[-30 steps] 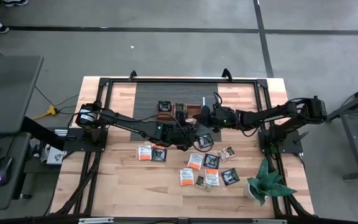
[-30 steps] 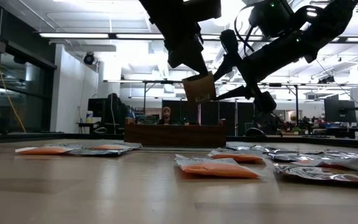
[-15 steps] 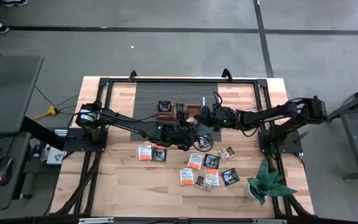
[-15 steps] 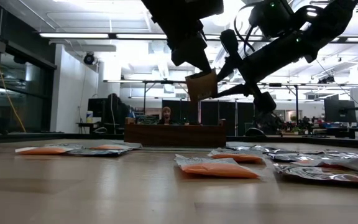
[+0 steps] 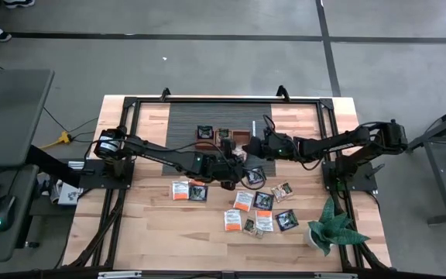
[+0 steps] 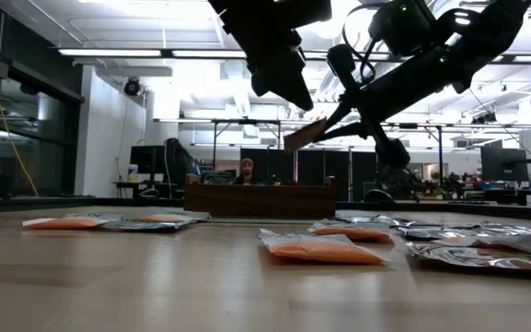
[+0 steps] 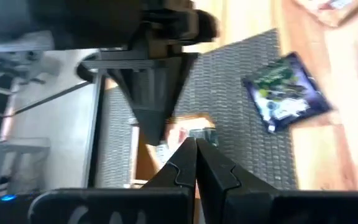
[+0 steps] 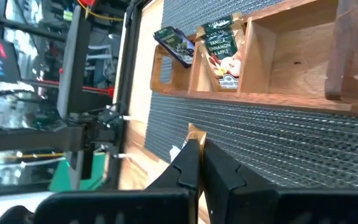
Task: Pick & Place Tea
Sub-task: Put the brown tea bag into the middle section of the wooden organizer
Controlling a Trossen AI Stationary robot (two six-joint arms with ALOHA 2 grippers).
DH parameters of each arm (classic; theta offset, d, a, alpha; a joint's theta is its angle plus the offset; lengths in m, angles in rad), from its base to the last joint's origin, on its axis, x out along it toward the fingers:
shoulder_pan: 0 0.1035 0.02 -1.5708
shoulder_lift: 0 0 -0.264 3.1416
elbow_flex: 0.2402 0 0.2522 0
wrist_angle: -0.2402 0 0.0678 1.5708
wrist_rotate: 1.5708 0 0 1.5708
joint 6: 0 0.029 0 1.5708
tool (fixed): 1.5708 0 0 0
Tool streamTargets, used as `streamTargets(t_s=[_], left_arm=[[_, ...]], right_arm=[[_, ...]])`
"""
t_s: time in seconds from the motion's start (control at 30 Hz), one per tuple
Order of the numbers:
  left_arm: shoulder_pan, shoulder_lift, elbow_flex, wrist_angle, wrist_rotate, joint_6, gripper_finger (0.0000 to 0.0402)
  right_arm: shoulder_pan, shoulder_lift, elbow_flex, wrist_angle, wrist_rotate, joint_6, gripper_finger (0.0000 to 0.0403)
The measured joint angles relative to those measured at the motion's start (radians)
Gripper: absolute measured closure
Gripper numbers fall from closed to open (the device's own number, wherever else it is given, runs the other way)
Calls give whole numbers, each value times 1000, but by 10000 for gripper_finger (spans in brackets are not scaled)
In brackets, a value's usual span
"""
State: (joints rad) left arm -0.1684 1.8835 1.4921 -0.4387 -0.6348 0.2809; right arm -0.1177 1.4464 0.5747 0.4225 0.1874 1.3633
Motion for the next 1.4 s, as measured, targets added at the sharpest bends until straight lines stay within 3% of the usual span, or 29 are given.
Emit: streamTargets(t_s=[0.17, 0.3, 0.47, 0.63, 0.83, 0.97, 1.23, 1.4], left_arm=[[-2, 0, 0, -46, 96, -31, 385], [16, 0, 0, -169, 140, -209, 333], [101, -18, -1, -297, 342, -408, 261], [157, -85, -5, -259, 452, -358, 237], [205, -115, -8, -257, 703, -219, 236], [210, -115, -10, -276, 766, -190, 236], [208, -77, -11, -268, 808, -173, 236], [208, -65, -11, -241, 810, -173, 236]], right_arm=[[0, 0, 0, -26, -4, -47, 402], [0, 0, 0, -31, -20, -132, 402], [1, 0, 0, -38, -60, -238, 402], [0, 0, 0, -42, -120, -368, 403], [0, -12, 2, -58, -248, -539, 403], [1, -36, 80, -277, -298, -689, 403], [0, -26, 353, -831, -290, -1044, 402], [0, -26, 434, -938, -267, -1126, 402]])
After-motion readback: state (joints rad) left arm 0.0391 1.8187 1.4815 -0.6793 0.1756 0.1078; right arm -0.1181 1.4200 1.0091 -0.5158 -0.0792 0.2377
